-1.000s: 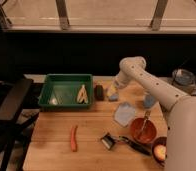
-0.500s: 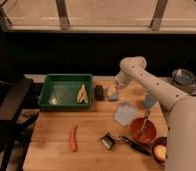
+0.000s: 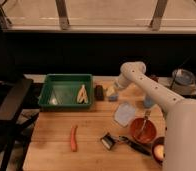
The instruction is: Wipe tray with sponge
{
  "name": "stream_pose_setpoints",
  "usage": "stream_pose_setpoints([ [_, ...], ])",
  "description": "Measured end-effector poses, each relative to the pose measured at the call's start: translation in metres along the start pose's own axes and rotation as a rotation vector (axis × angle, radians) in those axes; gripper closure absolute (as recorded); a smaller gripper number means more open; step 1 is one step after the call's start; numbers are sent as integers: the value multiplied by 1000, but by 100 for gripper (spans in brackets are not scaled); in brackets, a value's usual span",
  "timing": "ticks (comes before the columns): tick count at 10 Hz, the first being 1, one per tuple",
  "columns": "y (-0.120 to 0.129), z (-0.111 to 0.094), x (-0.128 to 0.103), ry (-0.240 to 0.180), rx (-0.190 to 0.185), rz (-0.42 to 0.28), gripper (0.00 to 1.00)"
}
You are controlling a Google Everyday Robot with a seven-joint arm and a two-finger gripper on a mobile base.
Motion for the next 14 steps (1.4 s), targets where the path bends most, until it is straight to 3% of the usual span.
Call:
stream_pose_setpoints([
  [3, 2, 15, 1, 10, -14, 26, 35],
  [7, 3, 36, 13, 63, -19, 51, 36],
  [14, 3, 36, 17, 76, -12, 50, 98],
])
